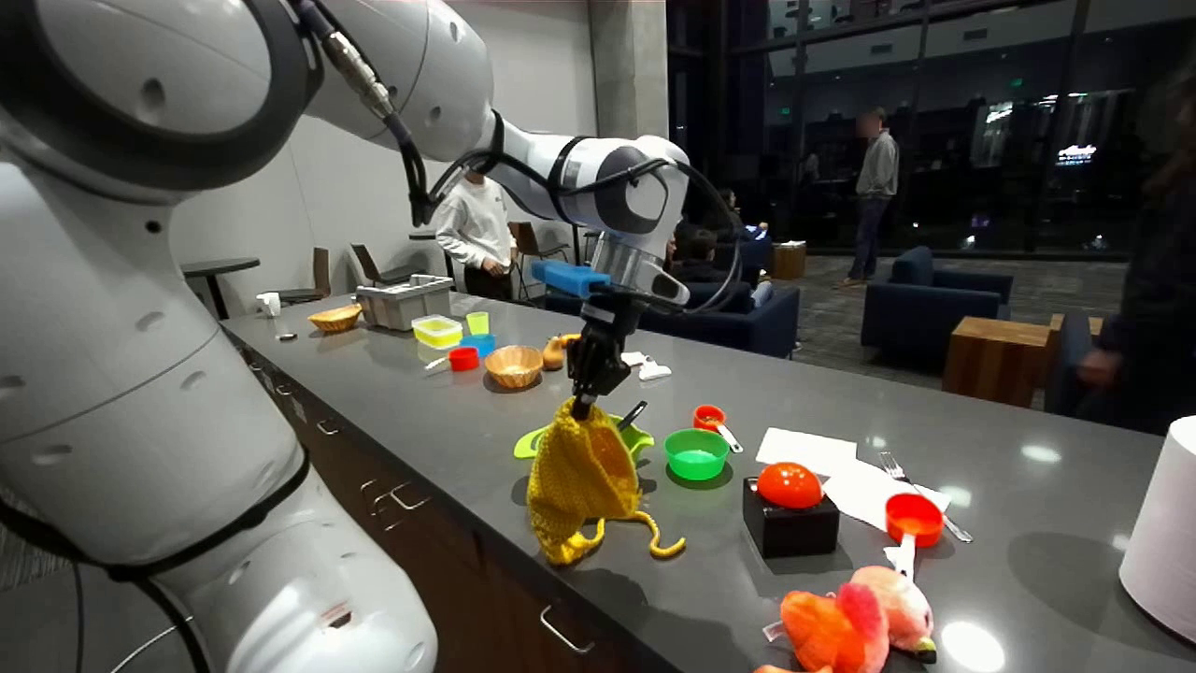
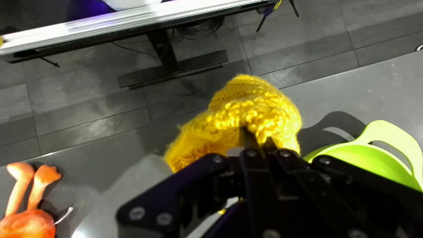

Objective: Fold the yellow cloth in half from left to right.

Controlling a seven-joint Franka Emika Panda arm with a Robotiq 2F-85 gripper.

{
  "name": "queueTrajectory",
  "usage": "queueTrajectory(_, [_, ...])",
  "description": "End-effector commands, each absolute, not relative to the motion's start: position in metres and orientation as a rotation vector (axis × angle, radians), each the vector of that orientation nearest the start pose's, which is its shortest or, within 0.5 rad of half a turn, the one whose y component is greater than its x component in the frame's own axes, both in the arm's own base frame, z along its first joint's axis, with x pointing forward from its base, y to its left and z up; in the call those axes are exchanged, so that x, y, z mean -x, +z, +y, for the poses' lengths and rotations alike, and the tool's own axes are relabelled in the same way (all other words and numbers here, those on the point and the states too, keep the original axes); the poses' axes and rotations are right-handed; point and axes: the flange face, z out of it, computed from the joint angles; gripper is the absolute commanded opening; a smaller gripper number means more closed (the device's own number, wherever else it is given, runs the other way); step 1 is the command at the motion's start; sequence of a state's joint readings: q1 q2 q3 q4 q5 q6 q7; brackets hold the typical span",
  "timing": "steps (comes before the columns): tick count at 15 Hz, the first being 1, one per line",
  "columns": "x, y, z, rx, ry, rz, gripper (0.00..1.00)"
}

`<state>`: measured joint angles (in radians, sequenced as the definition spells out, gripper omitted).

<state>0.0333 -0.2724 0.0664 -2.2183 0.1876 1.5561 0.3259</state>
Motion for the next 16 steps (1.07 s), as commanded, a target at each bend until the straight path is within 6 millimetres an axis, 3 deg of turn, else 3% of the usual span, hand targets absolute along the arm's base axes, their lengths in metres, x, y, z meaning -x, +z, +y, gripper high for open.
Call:
queueTrajectory(1, [-0.407, 0.452, 0.042, 2.886, 0.671, 0.495, 0.01])
queueTrajectory(6, [-0.399, 0.428, 0.001, 2.838, 0.728, 0.593, 0.01])
queueTrajectory(16, [-0.411, 0.416, -0.091, 2.733, 0.715, 0.73, 0.01])
